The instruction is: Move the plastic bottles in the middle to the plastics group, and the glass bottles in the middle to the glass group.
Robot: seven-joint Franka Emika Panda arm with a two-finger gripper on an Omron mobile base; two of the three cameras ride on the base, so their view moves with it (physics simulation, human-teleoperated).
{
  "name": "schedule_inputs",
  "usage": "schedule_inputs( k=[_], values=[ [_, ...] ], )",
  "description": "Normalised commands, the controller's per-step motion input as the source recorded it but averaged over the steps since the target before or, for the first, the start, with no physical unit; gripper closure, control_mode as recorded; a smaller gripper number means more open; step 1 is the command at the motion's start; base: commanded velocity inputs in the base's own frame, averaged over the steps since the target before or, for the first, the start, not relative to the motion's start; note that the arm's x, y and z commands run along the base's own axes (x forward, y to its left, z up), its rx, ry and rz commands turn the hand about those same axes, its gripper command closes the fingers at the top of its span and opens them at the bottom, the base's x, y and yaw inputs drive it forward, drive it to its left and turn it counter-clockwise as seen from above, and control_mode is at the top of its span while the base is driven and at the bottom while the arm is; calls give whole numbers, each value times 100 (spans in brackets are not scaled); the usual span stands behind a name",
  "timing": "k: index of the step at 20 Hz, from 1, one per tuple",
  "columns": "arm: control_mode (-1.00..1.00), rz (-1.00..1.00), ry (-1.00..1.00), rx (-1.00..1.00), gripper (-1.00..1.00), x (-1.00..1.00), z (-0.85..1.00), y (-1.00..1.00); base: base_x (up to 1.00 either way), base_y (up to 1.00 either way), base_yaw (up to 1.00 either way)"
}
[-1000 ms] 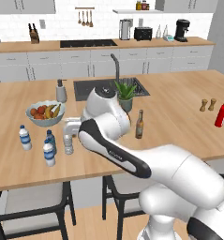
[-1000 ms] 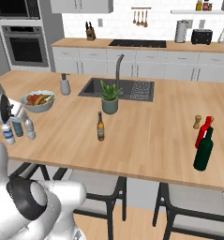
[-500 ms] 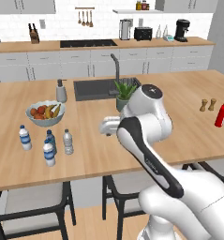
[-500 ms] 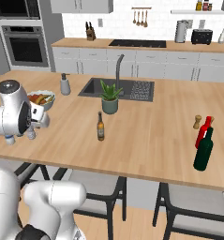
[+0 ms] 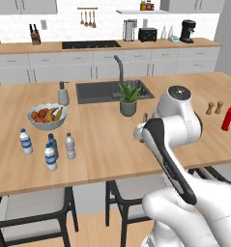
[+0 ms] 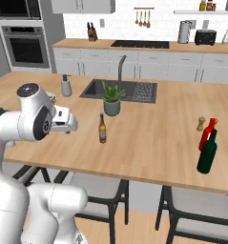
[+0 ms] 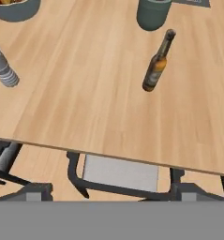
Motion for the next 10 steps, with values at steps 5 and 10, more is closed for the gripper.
schedule_inputs(
  k=[5,10],
  values=[
    [-100,-9,0,-5,-100,37,-1,-100,0,0,0],
    [-100,0,3,6,-100,41,6,-28,0,0,0]
  ],
)
